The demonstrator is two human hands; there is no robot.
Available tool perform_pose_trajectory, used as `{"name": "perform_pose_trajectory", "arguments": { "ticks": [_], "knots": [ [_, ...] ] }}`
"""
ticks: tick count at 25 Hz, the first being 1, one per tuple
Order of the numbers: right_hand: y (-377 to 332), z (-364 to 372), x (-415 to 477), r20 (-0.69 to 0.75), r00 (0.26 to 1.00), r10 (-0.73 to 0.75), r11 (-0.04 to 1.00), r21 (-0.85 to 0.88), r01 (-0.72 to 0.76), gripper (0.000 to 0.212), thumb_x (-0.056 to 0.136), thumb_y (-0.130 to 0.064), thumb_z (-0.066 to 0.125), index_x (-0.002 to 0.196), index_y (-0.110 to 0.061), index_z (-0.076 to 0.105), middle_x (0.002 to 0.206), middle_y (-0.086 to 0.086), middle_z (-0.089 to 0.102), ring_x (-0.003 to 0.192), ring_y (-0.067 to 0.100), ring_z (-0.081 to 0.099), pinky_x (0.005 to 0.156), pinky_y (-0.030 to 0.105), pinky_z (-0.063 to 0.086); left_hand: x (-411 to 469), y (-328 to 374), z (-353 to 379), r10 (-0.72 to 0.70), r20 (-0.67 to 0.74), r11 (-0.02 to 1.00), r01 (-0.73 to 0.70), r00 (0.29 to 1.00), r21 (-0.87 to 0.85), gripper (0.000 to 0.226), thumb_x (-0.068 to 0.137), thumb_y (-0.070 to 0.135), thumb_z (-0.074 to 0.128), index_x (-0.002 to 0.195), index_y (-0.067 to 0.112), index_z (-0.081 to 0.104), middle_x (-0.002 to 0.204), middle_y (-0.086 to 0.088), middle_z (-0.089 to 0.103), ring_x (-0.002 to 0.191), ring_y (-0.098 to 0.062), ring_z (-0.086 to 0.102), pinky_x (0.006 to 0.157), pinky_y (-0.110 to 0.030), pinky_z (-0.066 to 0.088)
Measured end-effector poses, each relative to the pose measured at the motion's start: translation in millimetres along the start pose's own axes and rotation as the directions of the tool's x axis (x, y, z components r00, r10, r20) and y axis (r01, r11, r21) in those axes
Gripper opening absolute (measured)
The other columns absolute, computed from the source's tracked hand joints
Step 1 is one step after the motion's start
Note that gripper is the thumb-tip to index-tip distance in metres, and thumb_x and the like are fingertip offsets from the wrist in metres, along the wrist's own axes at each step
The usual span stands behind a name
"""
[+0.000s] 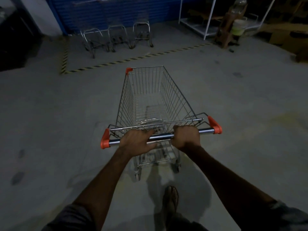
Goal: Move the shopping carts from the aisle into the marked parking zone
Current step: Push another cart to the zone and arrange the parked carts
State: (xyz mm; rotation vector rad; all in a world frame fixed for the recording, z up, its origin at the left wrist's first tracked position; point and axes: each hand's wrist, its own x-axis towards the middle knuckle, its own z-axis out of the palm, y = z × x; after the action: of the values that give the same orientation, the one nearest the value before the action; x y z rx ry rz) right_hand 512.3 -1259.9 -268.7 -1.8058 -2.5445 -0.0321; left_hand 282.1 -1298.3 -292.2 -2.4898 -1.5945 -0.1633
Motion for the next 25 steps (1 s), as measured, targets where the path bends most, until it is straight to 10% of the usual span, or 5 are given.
{"name": "perform_pose_trajectory", "arguments": {
  "ticks": [10, 19, 25],
  "knots": [
    [17, 33, 220, -0.277, 0.948, -0.154, 0.982, 0.063, 0.178, 0.022, 0.058, -0.028, 0.079, 0.065, -0.018, 0.061, 0.051, 0.0, 0.054, 0.043, 0.022, 0.053, 0.051, 0.026, 0.04, 155, -144, 47, -0.089, -0.052, 0.986, 0.08, 0.995, -0.145, 0.053, 0.084, 0.055, 0.061, 0.128, 0.027, 0.054, 0.121, 0.005, 0.061, 0.094, -0.017, 0.065, 0.069, -0.032, 0.053],
    [19, 37, 410, -0.326, 0.913, -0.245, 0.932, 0.182, 0.315, 0.049, 0.083, -0.046, 0.051, 0.079, -0.005, 0.076, 0.128, 0.027, 0.066, 0.118, 0.042, 0.065, 0.084, 0.044, 0.058, 286, -281, 84, -0.083, -0.029, 0.989, 0.079, 0.996, -0.124, 0.052, 0.077, 0.063, 0.064, 0.109, 0.023, 0.071, 0.154, 0.0, 0.042, 0.13, -0.023, 0.05, 0.095, -0.046, 0.047],
    [8, 16, 570, 0.259, 0.916, -0.305, 0.952, 0.109, 0.286, 0.051, 0.091, -0.044, 0.058, 0.131, -0.014, 0.066, 0.165, 0.012, 0.03, 0.152, 0.025, 0.027, 0.12, 0.04, 0.031, 371, -392, 111, -0.075, 0.036, 0.965, 0.081, 0.997, -0.25, 0.064, 0.078, 0.06, 0.061, 0.128, 0.021, 0.065, 0.149, -0.003, 0.052, 0.126, -0.022, 0.058, 0.095, -0.036, 0.054]
  ]
}}
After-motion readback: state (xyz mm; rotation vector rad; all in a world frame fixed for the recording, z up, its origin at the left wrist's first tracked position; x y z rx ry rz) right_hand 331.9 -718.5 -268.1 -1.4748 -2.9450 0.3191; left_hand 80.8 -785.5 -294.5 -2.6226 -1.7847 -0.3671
